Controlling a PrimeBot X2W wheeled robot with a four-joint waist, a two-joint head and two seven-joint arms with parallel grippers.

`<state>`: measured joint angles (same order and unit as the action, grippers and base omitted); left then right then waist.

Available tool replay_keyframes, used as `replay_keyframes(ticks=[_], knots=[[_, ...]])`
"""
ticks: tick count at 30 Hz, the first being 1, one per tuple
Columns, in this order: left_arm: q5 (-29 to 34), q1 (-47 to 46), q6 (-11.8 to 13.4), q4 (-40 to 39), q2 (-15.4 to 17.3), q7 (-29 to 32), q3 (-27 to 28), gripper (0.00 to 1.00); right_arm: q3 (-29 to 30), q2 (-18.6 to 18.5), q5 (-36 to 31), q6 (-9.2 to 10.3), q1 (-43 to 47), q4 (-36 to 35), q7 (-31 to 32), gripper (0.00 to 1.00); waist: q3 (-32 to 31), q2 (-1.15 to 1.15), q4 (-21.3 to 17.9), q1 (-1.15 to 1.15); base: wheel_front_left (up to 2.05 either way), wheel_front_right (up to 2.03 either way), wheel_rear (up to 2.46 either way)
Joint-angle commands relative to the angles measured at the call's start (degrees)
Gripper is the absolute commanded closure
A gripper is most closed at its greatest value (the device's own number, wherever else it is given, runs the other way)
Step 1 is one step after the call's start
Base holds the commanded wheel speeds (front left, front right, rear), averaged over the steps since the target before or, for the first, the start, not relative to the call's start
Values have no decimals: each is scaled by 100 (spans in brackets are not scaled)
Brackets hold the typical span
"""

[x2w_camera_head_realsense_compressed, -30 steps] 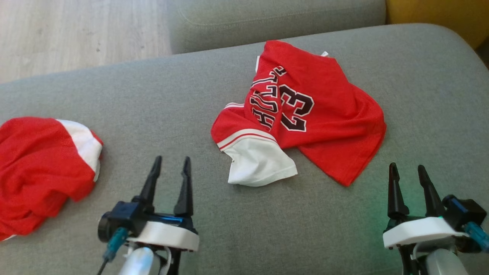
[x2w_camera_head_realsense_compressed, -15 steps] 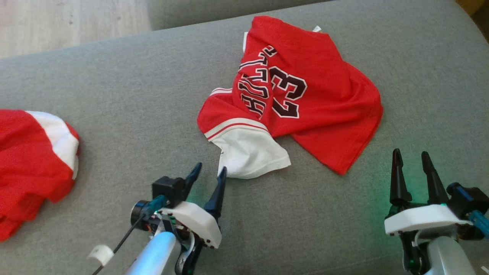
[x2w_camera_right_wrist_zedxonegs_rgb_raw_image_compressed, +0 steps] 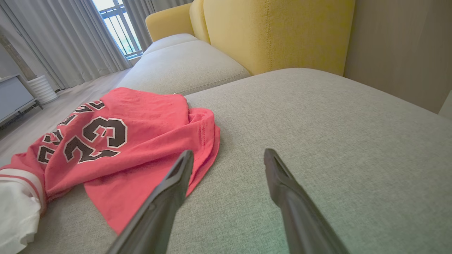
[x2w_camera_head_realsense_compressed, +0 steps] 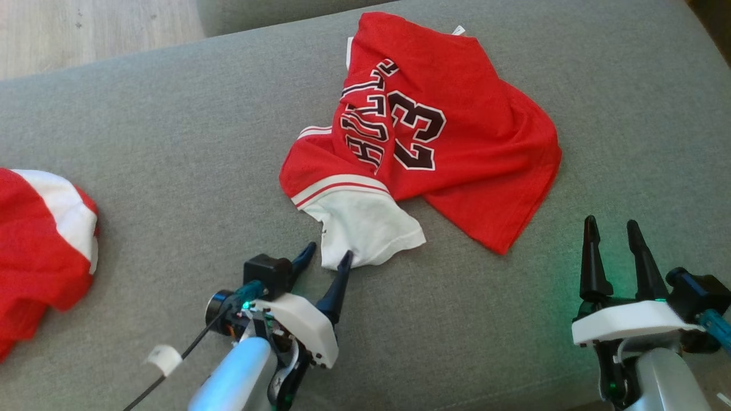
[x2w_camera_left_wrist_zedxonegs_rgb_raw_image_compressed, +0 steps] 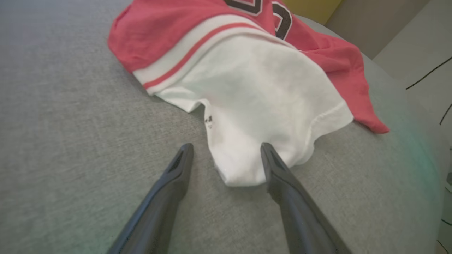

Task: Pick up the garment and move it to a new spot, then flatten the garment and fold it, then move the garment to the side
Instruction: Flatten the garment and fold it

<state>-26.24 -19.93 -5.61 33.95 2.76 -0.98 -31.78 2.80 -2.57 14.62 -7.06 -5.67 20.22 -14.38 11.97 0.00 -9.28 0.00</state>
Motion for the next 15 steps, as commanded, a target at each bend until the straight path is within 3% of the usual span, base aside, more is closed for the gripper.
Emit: replay_keyframes(ticks=[1,3,4,5,7,15], knots=[[-43,-134,-43,-63,12,78,39,0,-136,-31,20,-43,-202,-186,-62,0,7,0,-10,0,0,0,0],[-77,-134,-80,-38,12,170,-67,0,-127,-31,21,-43,-215,-176,-62,0,7,0,-17,0,0,0,0],[-100,-132,-94,-32,12,210,-110,21,-125,-31,21,-43,-223,-168,-62,0,3,0,-19,0,0,0,0],[-124,-131,-106,-25,12,254,-151,56,-121,-31,20,-43,-233,-158,-62,0,-4,0,-21,0,0,0,0],[-170,-128,-123,-26,12,294,-207,100,-116,-31,16,-43,-254,-140,-62,0,-26,0,-20,0,0,0,0],[-346,-132,-79,-281,109,-229,15,100,-105,-31,-30,-43,-213,-32,-62,0,-240,0,102,0,0,0,0]])
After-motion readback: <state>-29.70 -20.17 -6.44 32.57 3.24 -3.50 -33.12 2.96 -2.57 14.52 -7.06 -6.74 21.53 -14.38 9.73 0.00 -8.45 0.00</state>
